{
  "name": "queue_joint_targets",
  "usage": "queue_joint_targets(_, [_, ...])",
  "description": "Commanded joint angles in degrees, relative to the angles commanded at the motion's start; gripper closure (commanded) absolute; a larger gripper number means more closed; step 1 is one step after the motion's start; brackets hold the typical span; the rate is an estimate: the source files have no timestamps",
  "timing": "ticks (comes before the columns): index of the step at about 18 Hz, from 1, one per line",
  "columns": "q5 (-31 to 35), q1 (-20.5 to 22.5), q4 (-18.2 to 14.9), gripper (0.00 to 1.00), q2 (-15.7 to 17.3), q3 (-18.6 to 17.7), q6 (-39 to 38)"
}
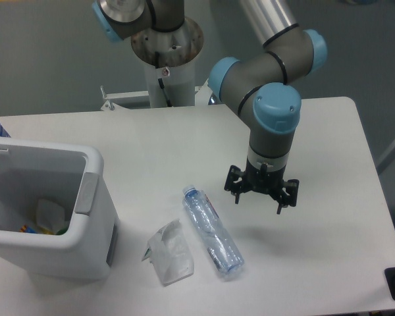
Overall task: Place the trash in the trash can
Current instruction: 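Move the open gripper over the clear plastic water bottle and lower, then close the gripper on the bottle's body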
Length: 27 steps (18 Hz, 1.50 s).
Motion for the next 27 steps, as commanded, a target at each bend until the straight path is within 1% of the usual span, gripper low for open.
queue_joint_targets(3, [0.0, -1.1, 0.8, 0.0, -1.2, 0.1, -2.0])
queue_joint_targets(6, [0.1, -1.5, 0.8, 0.0, -2.5, 1.4, -7.6])
queue_joint_targets(8, [0.5, -3.1, 0.7, 0.0, -4.7, 4.1, -12.3])
queue_joint_targets(12, [0.9, -4.5, 0.6, 0.0, -9.3, 9.8, -21.8])
queue_joint_targets(14, [2.5, -5.7, 0.3, 0.0, -11.3, 12.5, -24.2])
queue_joint_targets(15, [4.5, -6.2, 0.1, 0.0, -12.1, 13.2, -24.3])
queue_joint_targets(17, [8.5, -7.7, 0.0, 0.0, -13.5, 14.1, -24.3])
queue_joint_targets(18, [9.2, -8.0, 0.0, 0.0, -14.0, 14.3, -24.3])
queue_joint_targets(24, [10.1, -9.5, -0.3, 0.0, -15.1, 14.4, -26.2])
queue_joint_targets(27, [10.9, -9.7, -1.7, 0.0, -15.1, 13.9, -26.2])
